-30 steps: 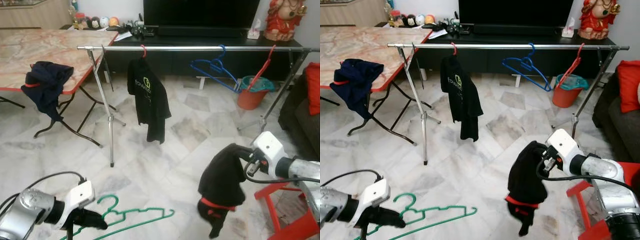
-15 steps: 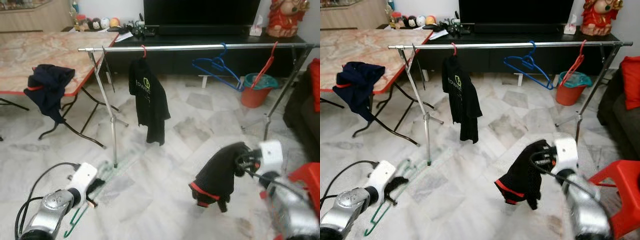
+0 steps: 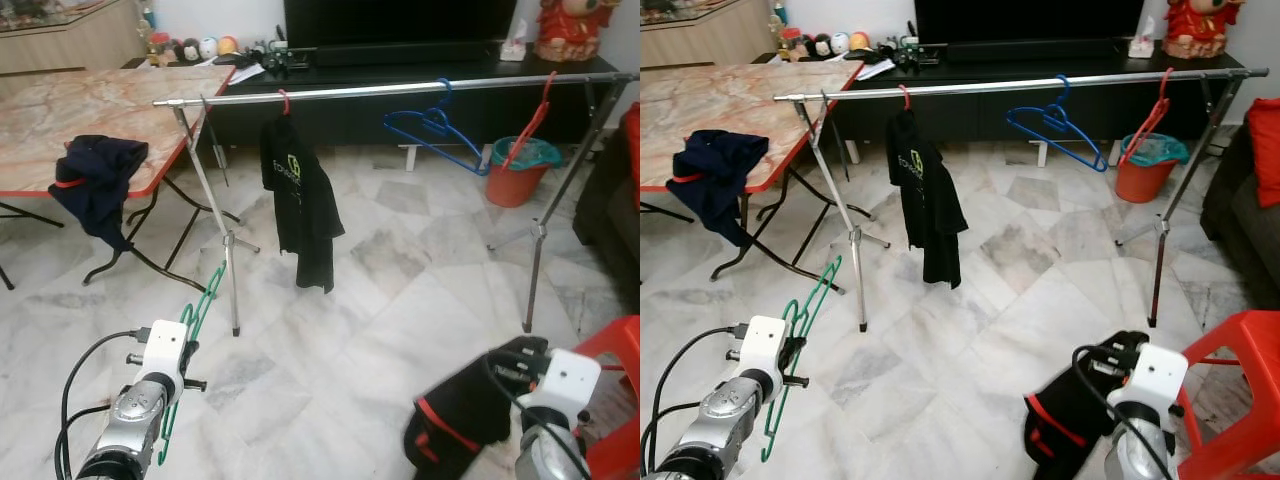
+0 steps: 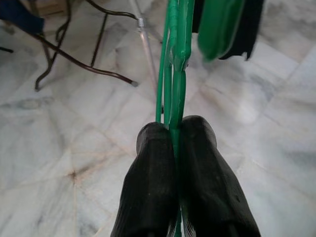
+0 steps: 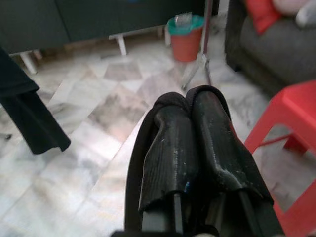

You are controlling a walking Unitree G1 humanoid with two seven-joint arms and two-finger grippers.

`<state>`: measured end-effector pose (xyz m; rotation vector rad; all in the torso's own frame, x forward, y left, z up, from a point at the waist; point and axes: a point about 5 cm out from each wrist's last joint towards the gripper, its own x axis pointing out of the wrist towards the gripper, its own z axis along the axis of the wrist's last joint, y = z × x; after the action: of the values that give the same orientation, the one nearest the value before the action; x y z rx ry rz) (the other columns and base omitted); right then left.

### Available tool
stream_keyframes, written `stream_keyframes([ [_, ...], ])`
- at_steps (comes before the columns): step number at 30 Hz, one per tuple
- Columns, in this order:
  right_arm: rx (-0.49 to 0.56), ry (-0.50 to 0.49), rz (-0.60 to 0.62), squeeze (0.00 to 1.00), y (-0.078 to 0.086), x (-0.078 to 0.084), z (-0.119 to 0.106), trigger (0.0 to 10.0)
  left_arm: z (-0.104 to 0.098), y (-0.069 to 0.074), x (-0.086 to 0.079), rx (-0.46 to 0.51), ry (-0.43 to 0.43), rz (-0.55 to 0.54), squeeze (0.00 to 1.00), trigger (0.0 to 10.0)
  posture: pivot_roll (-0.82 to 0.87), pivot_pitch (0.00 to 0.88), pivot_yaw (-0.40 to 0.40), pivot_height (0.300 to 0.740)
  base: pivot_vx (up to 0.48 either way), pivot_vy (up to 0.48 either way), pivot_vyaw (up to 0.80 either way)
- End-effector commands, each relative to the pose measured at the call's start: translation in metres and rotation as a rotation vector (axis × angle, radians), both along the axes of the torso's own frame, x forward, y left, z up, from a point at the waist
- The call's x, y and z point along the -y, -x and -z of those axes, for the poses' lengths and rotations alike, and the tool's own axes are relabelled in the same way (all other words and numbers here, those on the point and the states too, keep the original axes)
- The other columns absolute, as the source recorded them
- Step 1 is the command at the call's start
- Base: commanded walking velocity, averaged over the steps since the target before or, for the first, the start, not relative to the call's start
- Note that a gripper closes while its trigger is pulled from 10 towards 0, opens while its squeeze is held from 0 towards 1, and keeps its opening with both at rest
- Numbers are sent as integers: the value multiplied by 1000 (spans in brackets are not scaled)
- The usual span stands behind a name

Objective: Hang hanger

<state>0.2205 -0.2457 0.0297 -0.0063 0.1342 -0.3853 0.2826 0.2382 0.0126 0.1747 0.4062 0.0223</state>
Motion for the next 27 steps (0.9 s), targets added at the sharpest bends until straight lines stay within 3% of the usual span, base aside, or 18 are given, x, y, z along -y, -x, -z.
stream_keyframes([
  [1,80,32,-58,0,-7,-15,-13,0,2,2,-4,0,24,-28,0,10000,-205,0,84,740,0,0,0],
  [6,89,34,-95,0,-9,-21,-14,0,12,17,-14,-21,3,-51,0,10000,-198,0,71,740,0,0,0],
  [12,94,57,-152,0,-16,-19,-18,0,21,36,-31,-23,3,-174,0,10000,-177,0,30,740,0,0,0],
  [20,125,83,-240,0,-37,-22,-32,0,25,40,-26,13,75,-264,0,10000,-159,0,7,740,0,0,0],
  [27,127,67,-296,0,-43,-31,-31,0,27,39,-20,26,125,-295,0,10000,-158,0,19,740,0,0,0],
])
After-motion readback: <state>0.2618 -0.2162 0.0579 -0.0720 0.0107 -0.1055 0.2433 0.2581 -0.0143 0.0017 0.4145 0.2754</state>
